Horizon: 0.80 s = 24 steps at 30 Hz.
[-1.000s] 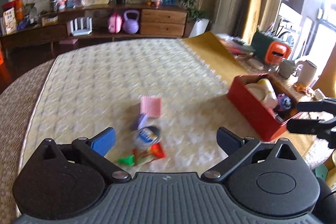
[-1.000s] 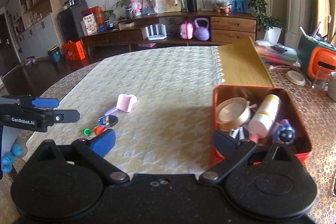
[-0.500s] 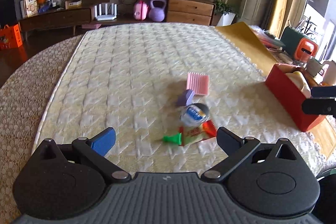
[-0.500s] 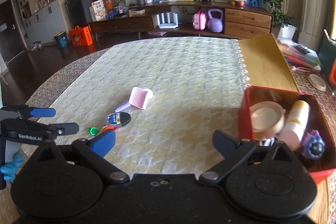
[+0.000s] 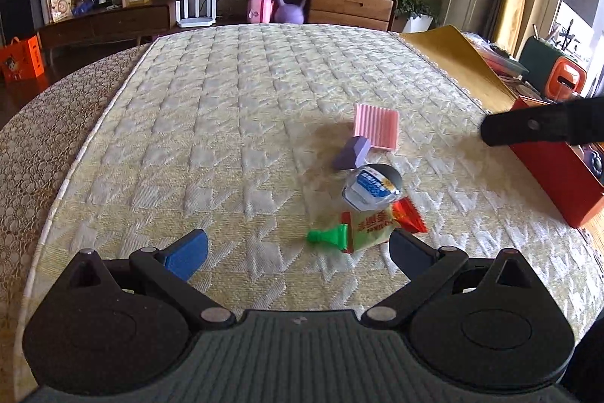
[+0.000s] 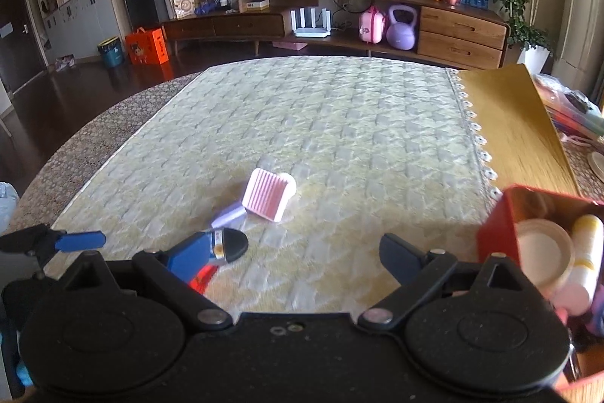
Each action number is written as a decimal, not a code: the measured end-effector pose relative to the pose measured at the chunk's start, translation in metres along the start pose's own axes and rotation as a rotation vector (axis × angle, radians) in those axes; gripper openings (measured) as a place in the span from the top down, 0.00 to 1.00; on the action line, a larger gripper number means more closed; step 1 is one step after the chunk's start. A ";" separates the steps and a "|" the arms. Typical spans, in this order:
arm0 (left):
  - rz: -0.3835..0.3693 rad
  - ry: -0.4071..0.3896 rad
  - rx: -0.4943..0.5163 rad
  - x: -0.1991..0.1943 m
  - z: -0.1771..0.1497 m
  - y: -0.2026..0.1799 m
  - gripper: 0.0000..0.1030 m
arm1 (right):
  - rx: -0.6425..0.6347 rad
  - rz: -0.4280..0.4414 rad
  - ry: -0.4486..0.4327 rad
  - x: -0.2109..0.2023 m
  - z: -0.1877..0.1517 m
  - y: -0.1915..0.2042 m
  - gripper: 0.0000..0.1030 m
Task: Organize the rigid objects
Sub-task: 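Close the left gripper on the green plastic piece while the right grasps the pink comb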
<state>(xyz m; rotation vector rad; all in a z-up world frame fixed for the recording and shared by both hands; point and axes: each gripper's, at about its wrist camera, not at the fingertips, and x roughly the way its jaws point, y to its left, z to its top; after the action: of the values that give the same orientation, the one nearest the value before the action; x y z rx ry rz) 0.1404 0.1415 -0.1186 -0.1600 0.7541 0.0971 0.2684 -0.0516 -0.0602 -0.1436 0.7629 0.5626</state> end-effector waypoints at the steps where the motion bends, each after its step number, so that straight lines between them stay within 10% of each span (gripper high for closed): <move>1: 0.003 -0.001 -0.005 0.002 0.000 0.001 0.00 | 0.000 -0.001 0.003 0.005 0.003 0.002 0.07; 24: 0.040 -0.038 0.010 0.017 -0.004 -0.004 0.10 | 0.117 -0.141 0.115 0.098 0.036 0.036 0.35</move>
<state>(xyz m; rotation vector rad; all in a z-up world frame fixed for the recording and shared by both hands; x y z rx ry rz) 0.1502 0.1377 -0.1326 -0.1330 0.7201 0.1341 0.3283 0.0327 -0.0987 -0.1211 0.8879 0.3776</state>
